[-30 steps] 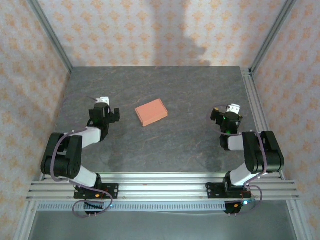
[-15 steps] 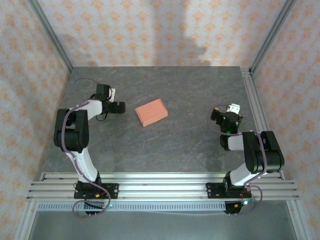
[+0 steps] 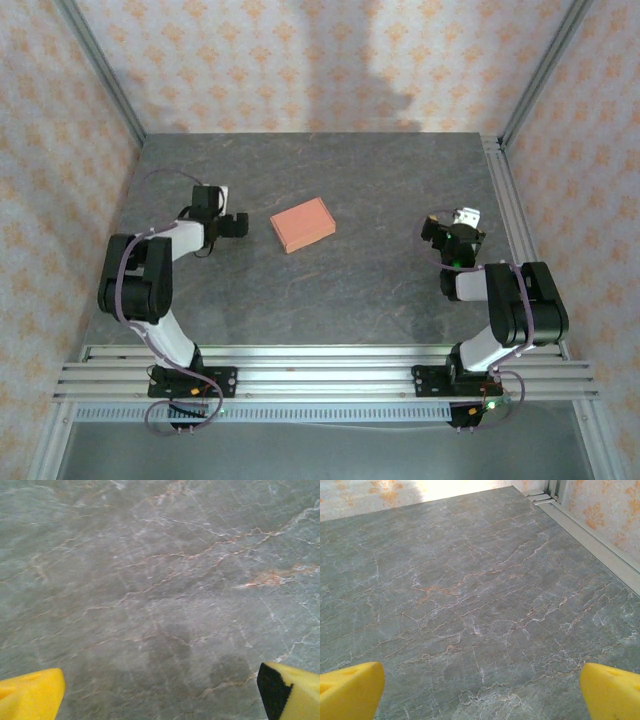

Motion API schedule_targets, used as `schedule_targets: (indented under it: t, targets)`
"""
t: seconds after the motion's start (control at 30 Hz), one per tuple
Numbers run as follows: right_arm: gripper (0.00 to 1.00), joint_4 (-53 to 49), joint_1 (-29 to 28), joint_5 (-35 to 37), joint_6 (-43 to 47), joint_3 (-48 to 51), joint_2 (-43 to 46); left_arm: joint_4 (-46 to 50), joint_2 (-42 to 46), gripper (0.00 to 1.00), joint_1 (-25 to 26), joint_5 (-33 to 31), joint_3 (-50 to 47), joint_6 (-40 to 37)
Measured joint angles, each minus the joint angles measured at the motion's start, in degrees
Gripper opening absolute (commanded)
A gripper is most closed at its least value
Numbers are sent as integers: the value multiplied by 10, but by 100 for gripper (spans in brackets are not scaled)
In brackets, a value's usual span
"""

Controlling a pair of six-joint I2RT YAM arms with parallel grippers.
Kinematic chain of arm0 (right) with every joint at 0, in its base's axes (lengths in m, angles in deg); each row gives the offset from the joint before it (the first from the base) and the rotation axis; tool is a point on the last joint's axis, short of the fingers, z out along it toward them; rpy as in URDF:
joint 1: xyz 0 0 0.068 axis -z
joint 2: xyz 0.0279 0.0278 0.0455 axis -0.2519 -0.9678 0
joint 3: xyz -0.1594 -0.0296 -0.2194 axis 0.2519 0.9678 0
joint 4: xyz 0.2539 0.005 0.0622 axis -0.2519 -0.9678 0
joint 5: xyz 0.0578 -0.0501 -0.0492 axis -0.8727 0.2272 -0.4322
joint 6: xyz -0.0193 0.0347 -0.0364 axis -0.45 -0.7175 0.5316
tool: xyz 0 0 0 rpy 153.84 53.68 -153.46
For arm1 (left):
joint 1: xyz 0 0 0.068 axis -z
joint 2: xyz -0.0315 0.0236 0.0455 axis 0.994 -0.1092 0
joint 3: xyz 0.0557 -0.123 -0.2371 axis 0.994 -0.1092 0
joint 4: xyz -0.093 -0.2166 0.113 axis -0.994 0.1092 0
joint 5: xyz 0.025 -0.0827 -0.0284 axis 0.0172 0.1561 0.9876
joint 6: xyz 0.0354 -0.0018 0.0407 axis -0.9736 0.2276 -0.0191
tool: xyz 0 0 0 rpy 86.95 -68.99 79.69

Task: Fold the paper box

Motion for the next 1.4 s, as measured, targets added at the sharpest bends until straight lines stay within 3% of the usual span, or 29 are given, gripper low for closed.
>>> schedule_targets:
  t: [0.3,0.7,1.4]
  targets:
    - [99,0,0,0,0,0,0,-162,102,100,-4,-32,-141,15]
    - [99,0,0,0,0,0,0,-316,114,100,2,-32,-230,10]
    - [99,0,0,0,0,0,0,-365,113,100,16,-58,-246,9]
